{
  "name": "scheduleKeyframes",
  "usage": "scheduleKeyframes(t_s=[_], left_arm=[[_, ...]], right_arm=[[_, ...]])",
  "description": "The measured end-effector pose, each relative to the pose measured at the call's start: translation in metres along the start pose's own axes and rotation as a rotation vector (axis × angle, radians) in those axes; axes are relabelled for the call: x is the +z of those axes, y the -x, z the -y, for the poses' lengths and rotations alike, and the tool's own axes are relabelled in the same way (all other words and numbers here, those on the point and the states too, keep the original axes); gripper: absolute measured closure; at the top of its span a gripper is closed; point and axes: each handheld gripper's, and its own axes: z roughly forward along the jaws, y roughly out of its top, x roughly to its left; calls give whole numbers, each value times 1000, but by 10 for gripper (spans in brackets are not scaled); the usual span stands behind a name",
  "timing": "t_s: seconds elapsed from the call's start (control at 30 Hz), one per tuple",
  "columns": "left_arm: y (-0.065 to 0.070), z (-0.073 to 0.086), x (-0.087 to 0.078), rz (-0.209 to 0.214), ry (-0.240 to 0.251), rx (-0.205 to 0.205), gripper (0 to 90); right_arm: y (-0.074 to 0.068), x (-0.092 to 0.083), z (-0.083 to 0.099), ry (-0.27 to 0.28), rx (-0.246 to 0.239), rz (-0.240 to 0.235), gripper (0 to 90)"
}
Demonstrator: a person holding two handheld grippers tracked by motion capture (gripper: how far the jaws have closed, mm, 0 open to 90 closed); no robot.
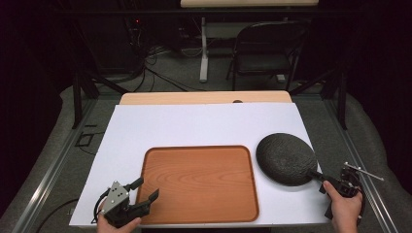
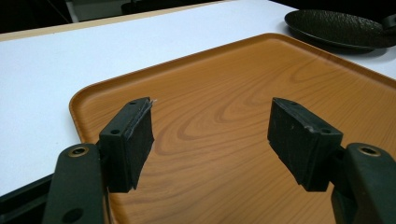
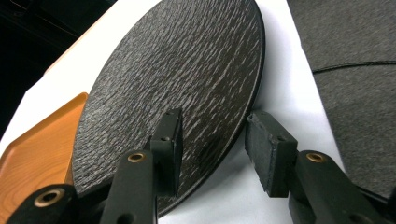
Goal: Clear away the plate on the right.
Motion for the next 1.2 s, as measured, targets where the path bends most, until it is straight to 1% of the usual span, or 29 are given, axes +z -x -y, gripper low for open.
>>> scheduleKeyframes(t_s=[0.07, 0.1, 0.23, 0.3, 0.33, 0.4, 0.43, 0.47, 0.6, 0.67, 0.73, 0.8, 0.87, 0.93, 1.03, 1.2], left_arm=[[0, 0, 0, 0, 0, 0, 310], [0, 0, 0, 0, 0, 0, 310], [0, 0, 1, 2, 1, 0, 310], [0, 0, 0, 0, 0, -1, 310], [0, 0, 0, 0, 0, -1, 310], [0, 0, 1, 1, 1, 0, 310], [0, 0, 1, 1, 1, -1, 310], [0, 0, 1, 1, 1, -1, 310], [0, 0, 1, 0, 1, -1, 310], [0, 0, 1, -2, -2, -1, 310], [0, 0, 1, 1, -1, -2, 310], [0, 0, 1, -1, -3, -1, 310], [0, 0, 1, 0, -2, -1, 310], [0, 0, 1, -1, -2, -1, 310], [0, 0, 1, 0, -2, -1, 310], [0, 0, 1, 1, 1, 0, 310]], right_arm=[[1, 2, 0, -2, 6, -12, 570], [1, 2, 0, -2, 14, -15, 570], [0, 5, 0, -2, 20, -19, 570], [1, 6, 0, -3, 11, -15, 569], [1, 6, 0, -2, 19, -22, 569], [2, 7, -1, -3, 13, -22, 569], [2, 7, -1, -4, 17, -25, 570], [2, 8, -2, -8, 32, -29, 571], [3, 11, -4, -9, 35, -33, 574], [3, 11, -4, -7, 43, -35, 585], [5, 11, -3, -3, 35, -33, 602], [5, 11, -3, -5, 56, -29, 635], [6, 11, -3, -2, 56, -28, 646], [7, 11, -3, 0, 60, -22, 691], [8, 11, -3, -2, 74, -25, 700], [8, 11, -3, -2, 80, -22, 706]])
